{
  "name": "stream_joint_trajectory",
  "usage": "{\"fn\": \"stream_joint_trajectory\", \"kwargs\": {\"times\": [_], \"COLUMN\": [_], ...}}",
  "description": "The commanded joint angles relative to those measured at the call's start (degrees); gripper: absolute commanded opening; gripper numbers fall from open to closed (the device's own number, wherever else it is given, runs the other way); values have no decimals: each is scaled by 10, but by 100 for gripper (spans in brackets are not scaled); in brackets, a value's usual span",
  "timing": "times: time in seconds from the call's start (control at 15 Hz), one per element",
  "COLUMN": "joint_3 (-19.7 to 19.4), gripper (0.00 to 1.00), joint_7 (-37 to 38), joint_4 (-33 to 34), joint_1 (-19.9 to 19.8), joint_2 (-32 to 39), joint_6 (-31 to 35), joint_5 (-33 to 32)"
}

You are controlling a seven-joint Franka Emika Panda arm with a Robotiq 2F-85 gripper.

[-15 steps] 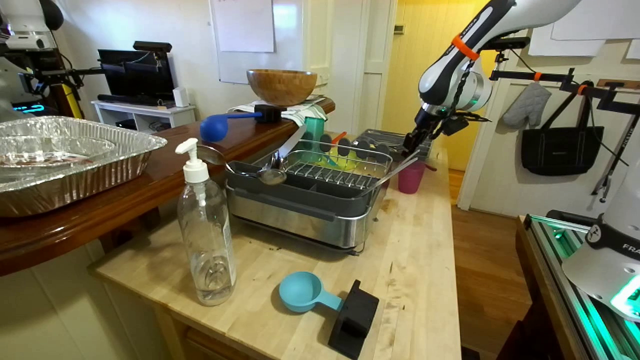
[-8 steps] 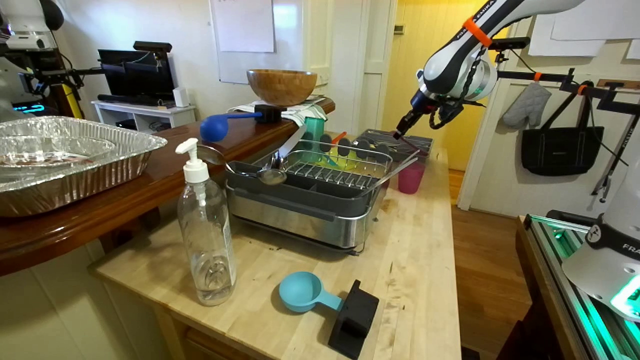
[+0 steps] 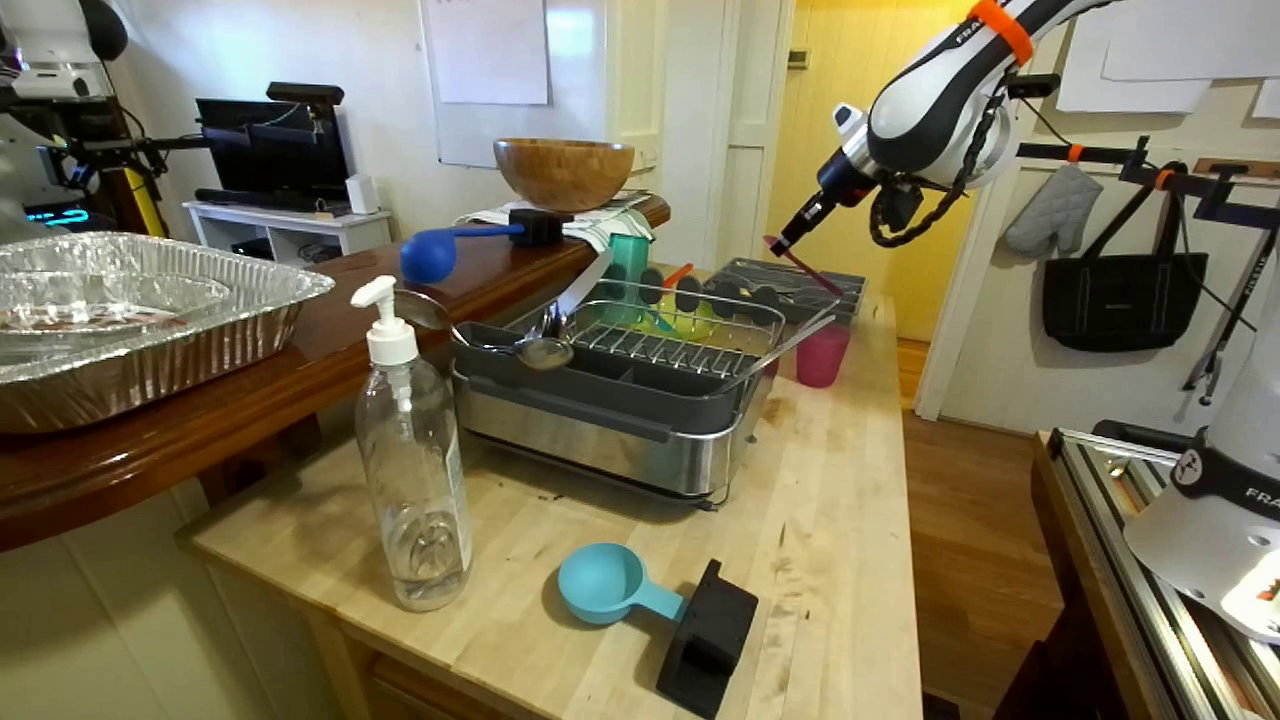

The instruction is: Take the purple spoon out of the purple cup then place it back in the cup.

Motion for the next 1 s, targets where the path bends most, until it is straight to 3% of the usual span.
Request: {"fn": "stream_joint_trajectory", "kwargs": {"times": [0.0, 0.4, 0.73, 0.93], "joint_3": [19, 14, -43, -98], "gripper": [13, 13, 13, 13], "joint_7": [-5, -7, -7, -23], "joint_4": [-50, -81, -105, -81], "joint_1": [18, 74, 145, 198], "joint_2": [-49, -79, -99, -87], "joint_6": [27, 57, 79, 72], "joint_5": [1, 11, 7, 19]}}
